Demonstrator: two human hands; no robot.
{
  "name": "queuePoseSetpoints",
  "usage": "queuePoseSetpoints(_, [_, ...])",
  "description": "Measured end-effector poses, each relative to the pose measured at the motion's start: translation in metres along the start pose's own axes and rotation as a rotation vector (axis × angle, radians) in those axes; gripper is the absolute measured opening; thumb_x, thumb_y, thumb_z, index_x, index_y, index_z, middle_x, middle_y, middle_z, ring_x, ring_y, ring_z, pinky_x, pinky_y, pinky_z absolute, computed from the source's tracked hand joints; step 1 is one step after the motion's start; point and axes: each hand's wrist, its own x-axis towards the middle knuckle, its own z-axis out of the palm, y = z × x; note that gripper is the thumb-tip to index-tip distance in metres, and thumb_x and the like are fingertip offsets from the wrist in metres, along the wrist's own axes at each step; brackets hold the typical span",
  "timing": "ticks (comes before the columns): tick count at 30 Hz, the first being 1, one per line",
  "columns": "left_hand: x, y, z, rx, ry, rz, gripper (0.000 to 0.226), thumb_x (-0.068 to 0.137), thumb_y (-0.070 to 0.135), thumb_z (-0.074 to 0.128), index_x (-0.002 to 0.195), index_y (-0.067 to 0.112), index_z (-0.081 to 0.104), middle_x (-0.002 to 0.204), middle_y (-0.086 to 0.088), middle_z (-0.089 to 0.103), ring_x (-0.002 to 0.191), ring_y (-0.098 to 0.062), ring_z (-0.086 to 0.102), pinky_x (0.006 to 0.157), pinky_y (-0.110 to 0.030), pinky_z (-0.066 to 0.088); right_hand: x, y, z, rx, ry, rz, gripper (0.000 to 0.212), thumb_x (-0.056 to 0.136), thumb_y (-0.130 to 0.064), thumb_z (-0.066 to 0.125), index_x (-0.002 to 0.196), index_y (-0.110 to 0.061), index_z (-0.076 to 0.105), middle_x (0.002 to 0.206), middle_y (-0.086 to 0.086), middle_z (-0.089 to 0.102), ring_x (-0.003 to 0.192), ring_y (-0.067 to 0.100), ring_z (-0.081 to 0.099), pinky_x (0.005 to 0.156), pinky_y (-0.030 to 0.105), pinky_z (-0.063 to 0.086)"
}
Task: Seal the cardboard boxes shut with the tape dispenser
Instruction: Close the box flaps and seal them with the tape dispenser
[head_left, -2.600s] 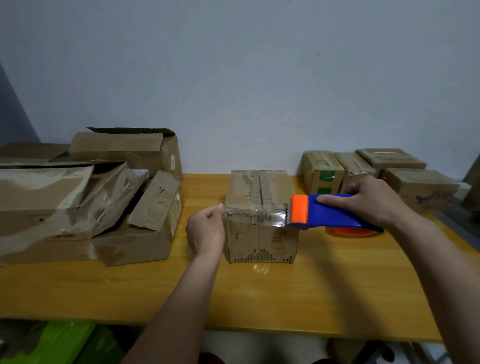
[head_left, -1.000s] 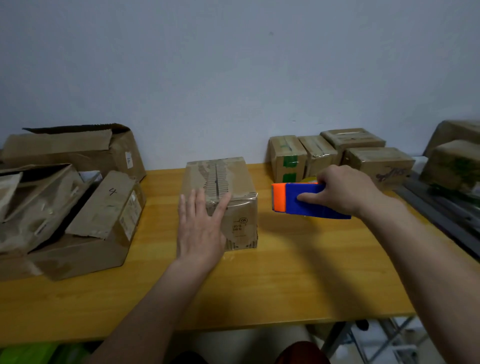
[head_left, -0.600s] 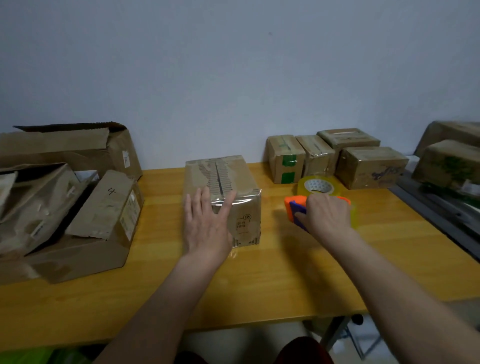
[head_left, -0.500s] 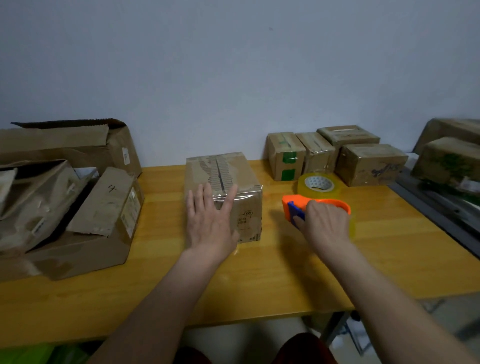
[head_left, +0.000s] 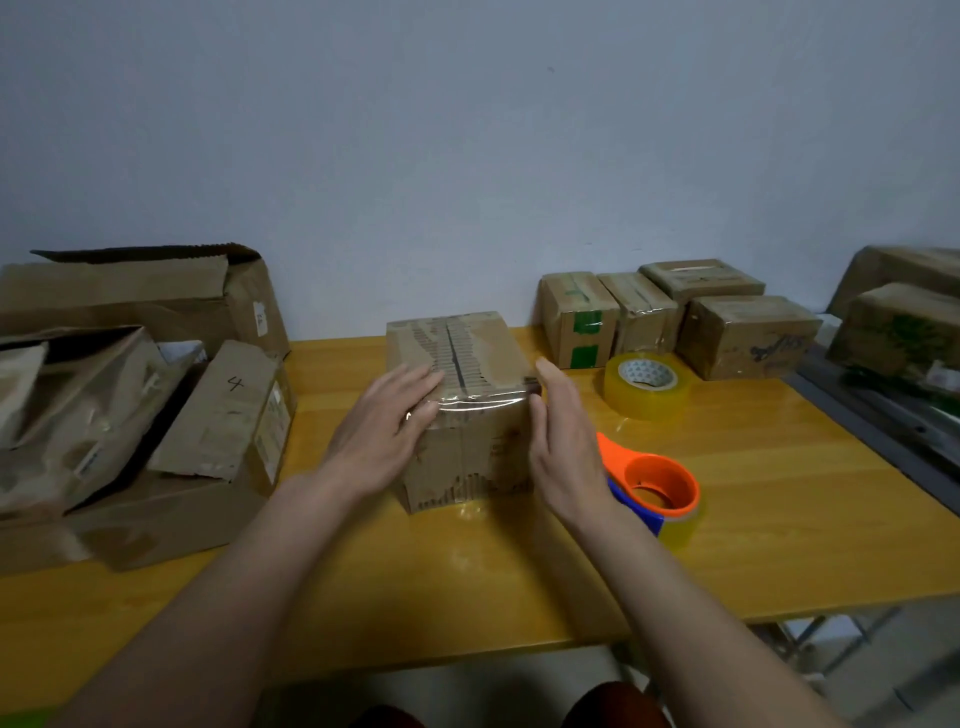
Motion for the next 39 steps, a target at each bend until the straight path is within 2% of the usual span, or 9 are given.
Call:
queuePoseSetpoints(6, [0.0, -0.014, 0.0, -0.052, 0.032, 0.001, 0.047, 0.097, 0.029, 0.051, 0.144, 0.029, 0.041, 0.15, 0.014, 0.036, 0.142, -0.007, 0.021, 0.117, -0.039, 0.022, 0.058, 0.007, 0.032, 0.189, 0.087, 0.249, 0.034, 0.102, -0.013, 0.039, 0.131, -0.005, 0.055, 0.134, 0.008, 0.057, 0.125, 0.017, 0.049, 0.097, 0.012, 0.029])
queuePoseSetpoints(11, [0.003, -0.017, 0.01, -0.1, 0.104, 0.02, 0.052, 0.09, 0.029, 0.063, 0.139, 0.031, 0.047, 0.145, 0.016, 0.042, 0.136, -0.005, 0.024, 0.115, -0.038, 0.024, 0.077, 0.014, 0.062, 0.387, 0.282, 0.65, 0.044, 0.101, -0.029, 0.036, 0.071, -0.014, 0.064, 0.081, 0.002, 0.064, 0.086, 0.02, 0.053, 0.069, 0.028, 0.035])
queuePoseSetpoints(13, [0.003, -0.018, 0.017, -0.112, 0.151, 0.019, 0.055, 0.087, 0.028, 0.067, 0.138, 0.032, 0.047, 0.144, 0.016, 0.042, 0.133, -0.001, 0.022, 0.113, -0.035, 0.021, 0.083, 0.011, 0.076, 0.337, 0.459, 0.837, 0.056, 0.102, -0.039, 0.028, 0.063, -0.012, 0.058, 0.084, 0.015, 0.066, 0.085, 0.032, 0.056, 0.07, 0.035, 0.034])
queuePoseSetpoints(19, [0.006, -0.022, 0.028, -0.033, 0.183, 0.05, 0.071, 0.078, 0.023, 0.076, 0.141, 0.03, 0.043, 0.146, 0.015, 0.04, 0.131, 0.002, 0.016, 0.111, -0.024, 0.012, 0.099, 0.023, 0.101, 0.369, 0.616, 1.02, 0.075, 0.101, -0.05, 0.017, 0.097, 0.006, 0.065, 0.117, 0.029, 0.061, 0.107, 0.044, 0.055, 0.084, 0.042, 0.039])
queuePoseSetpoints(25, [-0.011, -0.013, 0.011, -0.298, 0.09, 0.009, 0.071, 0.076, 0.033, 0.045, 0.145, 0.028, 0.033, 0.141, 0.01, 0.036, 0.13, -0.002, 0.03, 0.108, -0.03, 0.034, 0.102, 0.04, 0.085, 0.501, 0.29, 1.104, 0.07, 0.101, -0.052, 0.02, 0.128, 0.003, 0.053, 0.135, 0.021, 0.052, 0.123, 0.038, 0.048, 0.106, 0.046, 0.036])
queuePoseSetpoints(27, [-0.005, -0.017, 0.001, -0.276, 0.291, -0.005, 0.055, 0.084, 0.035, 0.04, 0.139, 0.028, 0.04, 0.136, 0.007, 0.044, 0.12, 0.002, 0.039, 0.094, -0.015, 0.039, 0.099, 0.033, 0.075, 0.407, 0.341, 1.01, 0.058, 0.103, -0.041, 0.022, 0.13, 0.002, 0.05, 0.137, 0.021, 0.049, 0.127, 0.036, 0.044, 0.108, 0.043, 0.032])
queuePoseSetpoints(30, [0.032, -0.034, -0.015, -0.075, 0.524, -0.212, 0.043, 0.094, 0.031, 0.046, 0.137, 0.028, 0.044, 0.147, 0.001, 0.035, 0.132, -0.011, 0.032, 0.102, -0.031, 0.034, 0.082, 0.004, 0.065, 0.395, 0.47, 0.737, 0.043, 0.1, -0.036, 0.028, 0.12, -0.005, 0.05, 0.128, 0.015, 0.049, 0.121, 0.025, 0.044, 0.11, 0.043, 0.028])
queuePoseSetpoints(35, [0.076, -0.068, -0.017, -0.229, 0.092, -0.567, 0.057, 0.098, 0.042, 0.047, 0.15, 0.028, 0.029, 0.161, -0.002, 0.007, 0.146, -0.025, 0.013, 0.115, -0.043, 0.019, 0.057, -0.039, 0.078, 0.4, 0.175, 0.566, 0.059, 0.103, -0.036, 0.031, 0.153, -0.014, 0.008, 0.161, 0.002, 0.006, 0.147, 0.016, 0.006, 0.12, 0.037, 0.009])
queuePoseSetpoints(39, [0.061, -0.069, -0.008, -0.239, 0.148, -0.521, 0.06, 0.092, 0.056, 0.047, 0.146, 0.031, 0.034, 0.148, -0.003, 0.026, 0.136, -0.025, 0.03, 0.105, -0.039, 0.031, 0.054, -0.038, 0.09, 0.397, 0.018, 0.611, 0.067, 0.102, -0.041, 0.029, 0.152, -0.019, -0.01, 0.159, -0.003, -0.017, 0.146, 0.012, -0.012, 0.116, 0.031, -0.005])
